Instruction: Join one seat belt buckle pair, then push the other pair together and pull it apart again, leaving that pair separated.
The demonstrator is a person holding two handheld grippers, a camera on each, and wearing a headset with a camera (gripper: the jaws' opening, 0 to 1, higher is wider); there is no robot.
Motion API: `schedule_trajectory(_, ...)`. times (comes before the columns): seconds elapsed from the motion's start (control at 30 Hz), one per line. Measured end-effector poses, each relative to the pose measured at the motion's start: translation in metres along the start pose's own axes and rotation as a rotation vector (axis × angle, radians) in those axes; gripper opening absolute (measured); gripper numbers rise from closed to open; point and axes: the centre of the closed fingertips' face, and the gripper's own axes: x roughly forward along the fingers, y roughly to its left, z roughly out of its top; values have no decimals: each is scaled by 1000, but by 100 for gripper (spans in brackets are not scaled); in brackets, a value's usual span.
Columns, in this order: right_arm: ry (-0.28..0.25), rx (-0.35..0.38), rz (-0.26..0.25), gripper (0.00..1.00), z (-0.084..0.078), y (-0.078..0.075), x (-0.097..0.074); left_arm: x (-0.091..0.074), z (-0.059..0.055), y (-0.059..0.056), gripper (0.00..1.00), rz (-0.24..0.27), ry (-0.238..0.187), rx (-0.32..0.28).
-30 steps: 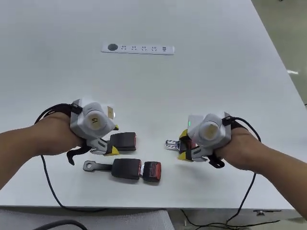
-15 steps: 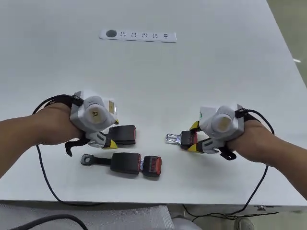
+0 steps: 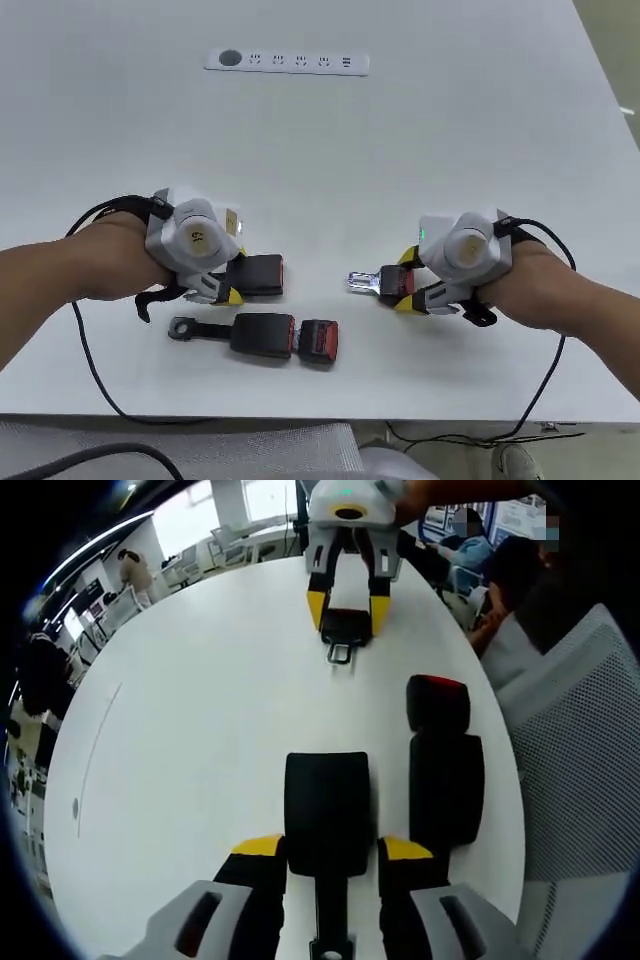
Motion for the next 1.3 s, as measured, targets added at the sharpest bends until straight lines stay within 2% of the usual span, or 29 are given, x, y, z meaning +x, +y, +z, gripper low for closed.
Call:
schedule_trajectory(0.17, -18, 15, 12, 32, 0, 0, -1, 1, -2, 2, 35, -4, 6, 1)
schedule_trajectory(0.3, -11, 5, 14, 32, -2, -1, 2, 3, -7, 5, 34, -4, 12, 18)
schedule_trajectory(0.43, -13, 3, 16, 32, 3, 3, -3, 3, -8, 5, 33, -6, 14, 30)
schedule_trajectory(0.5, -14, 5, 19, 32, -2, -1, 2, 3, -8, 5, 33, -8, 11, 33)
schedule_trajectory(0.57, -7, -3, 22, 32, 0, 1, 0, 3, -8, 5, 33, -11, 11, 59)
schedule_trajectory(0.77, 15, -20, 25, 32, 3, 0, 6, 4, -9, 4, 33, -18, 25, 72)
schedule_trajectory(0.9, 13, -17, 21, 32, 9, -1, 9, 4, -8, 4, 33, -19, 28, 75)
schedule_trajectory(0.97, 12, -12, 19, 32, 18, 3, 7, 4, -8, 4, 33, -19, 28, 69)
schedule_trajectory(1.1, -4, -11, 18, 32, 29, 3, 13, 4, -8, 4, 32, -19, 32, 68)
schedule_trajectory(1.17, -14, -11, 18, 32, 35, -1, 23, 4, -7, 4, 32, -16, 34, 66)
schedule_trajectory(1.3, -28, -22, 24, 32, 51, 3, 29, 4, -7, 4, 32, -14, 32, 60)
